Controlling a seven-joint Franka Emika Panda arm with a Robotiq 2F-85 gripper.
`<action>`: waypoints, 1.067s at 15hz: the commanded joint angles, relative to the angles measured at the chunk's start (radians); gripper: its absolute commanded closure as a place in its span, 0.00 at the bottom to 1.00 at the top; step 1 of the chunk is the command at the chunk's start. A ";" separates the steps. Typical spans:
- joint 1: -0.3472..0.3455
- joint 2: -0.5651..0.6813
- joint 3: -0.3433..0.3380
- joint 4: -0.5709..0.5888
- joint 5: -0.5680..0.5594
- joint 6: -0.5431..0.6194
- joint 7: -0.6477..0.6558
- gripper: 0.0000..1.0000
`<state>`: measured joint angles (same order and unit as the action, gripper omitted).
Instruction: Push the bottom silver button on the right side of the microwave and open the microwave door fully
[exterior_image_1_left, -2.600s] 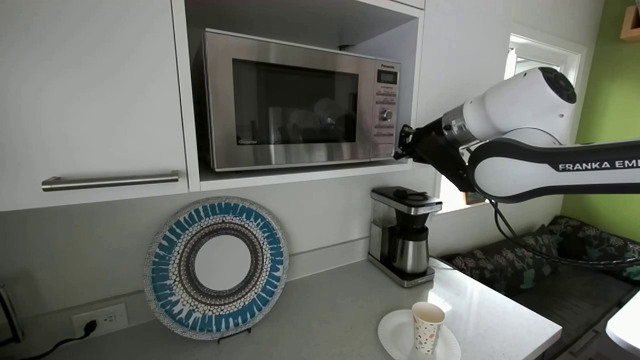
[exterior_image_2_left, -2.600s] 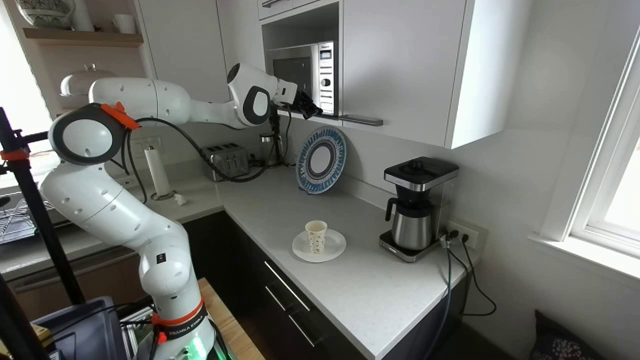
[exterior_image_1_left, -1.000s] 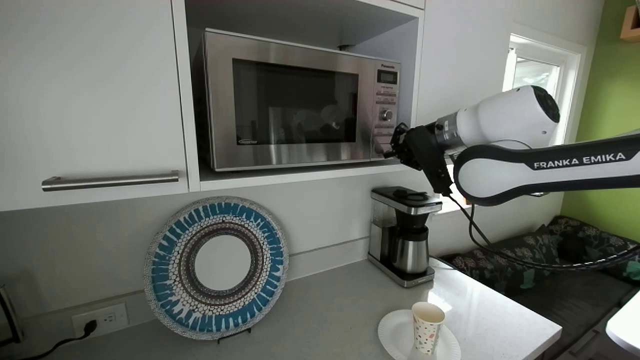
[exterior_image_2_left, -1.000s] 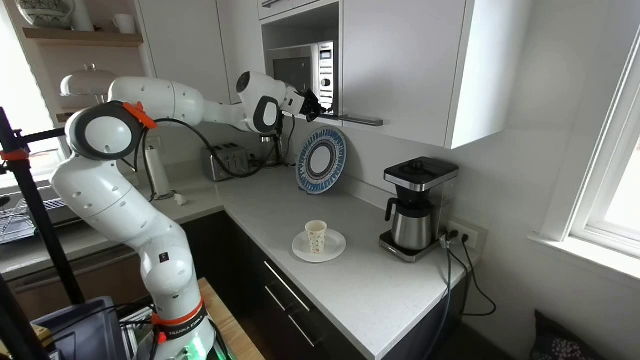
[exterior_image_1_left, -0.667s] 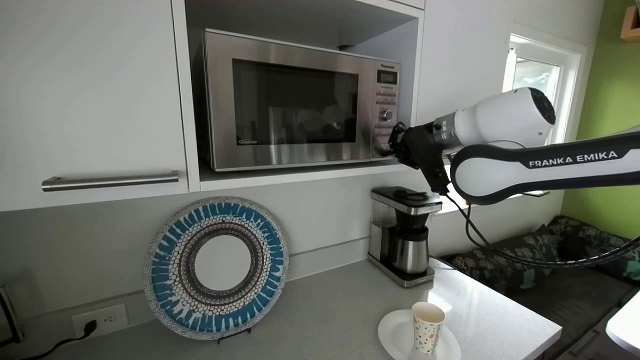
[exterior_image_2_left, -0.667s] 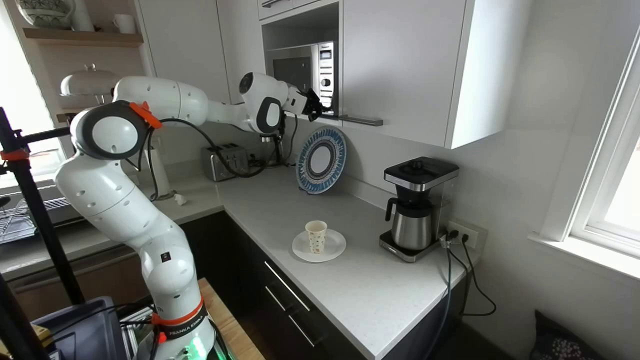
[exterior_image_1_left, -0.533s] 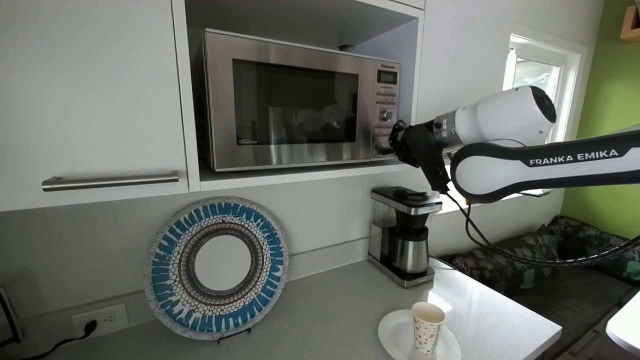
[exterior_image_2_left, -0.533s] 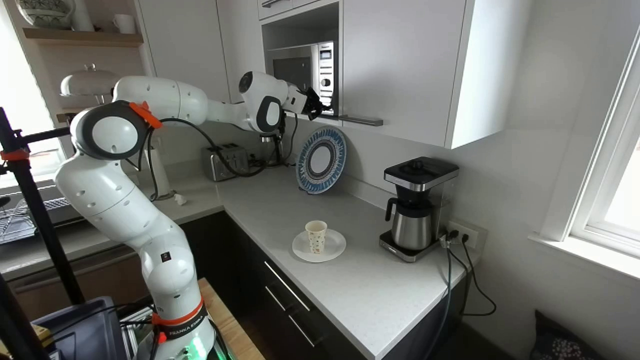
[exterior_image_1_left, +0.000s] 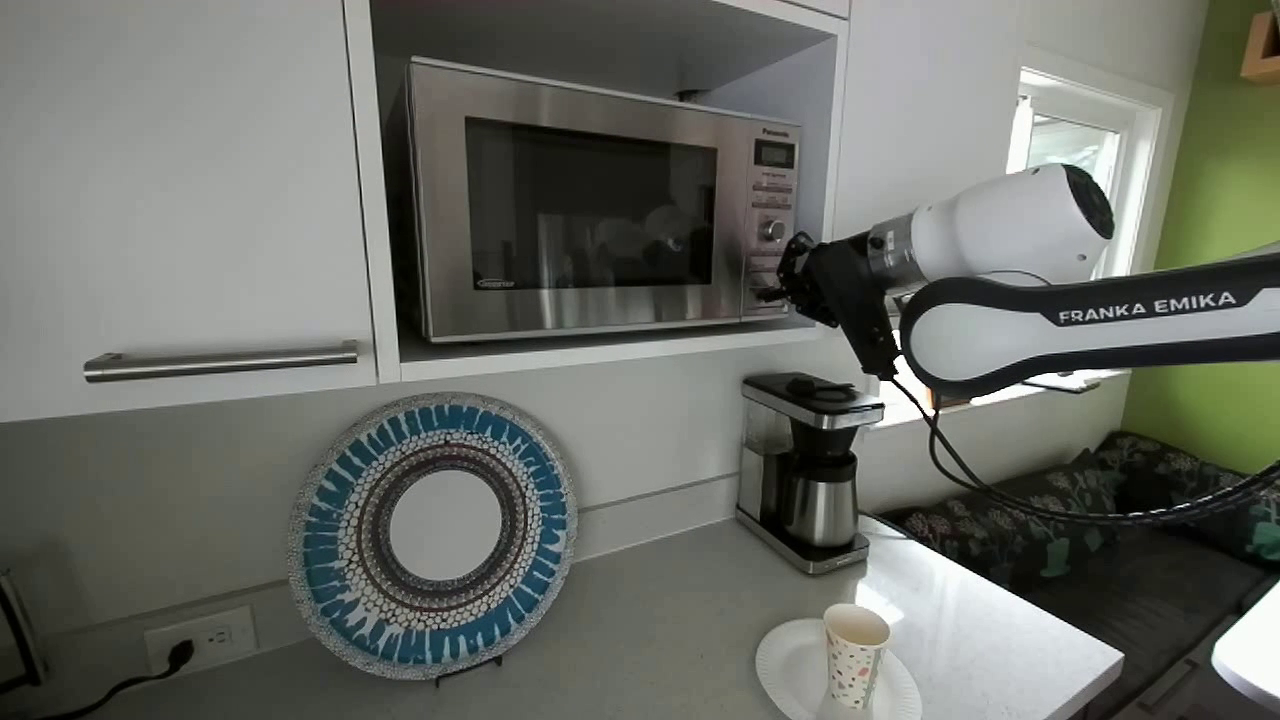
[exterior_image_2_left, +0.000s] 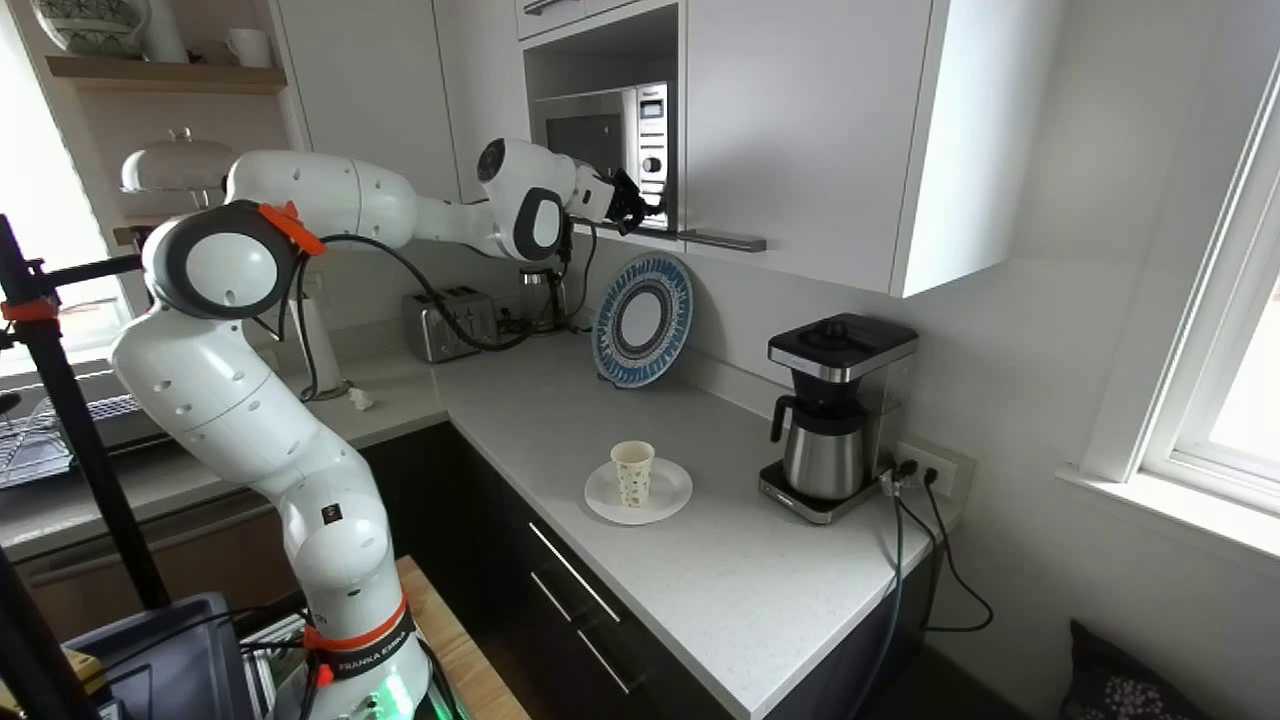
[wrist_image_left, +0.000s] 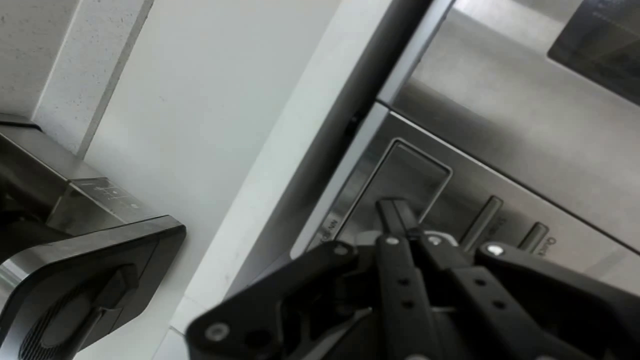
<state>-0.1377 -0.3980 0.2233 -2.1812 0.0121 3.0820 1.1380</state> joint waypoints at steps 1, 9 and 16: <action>-0.008 0.040 -0.005 0.031 0.004 0.014 0.005 1.00; -0.134 0.065 0.086 0.063 -0.004 0.019 0.155 1.00; -0.074 0.132 0.043 0.099 -0.010 0.045 0.091 1.00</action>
<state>-0.2310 -0.3861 0.3032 -2.1666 0.0119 3.0816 1.2884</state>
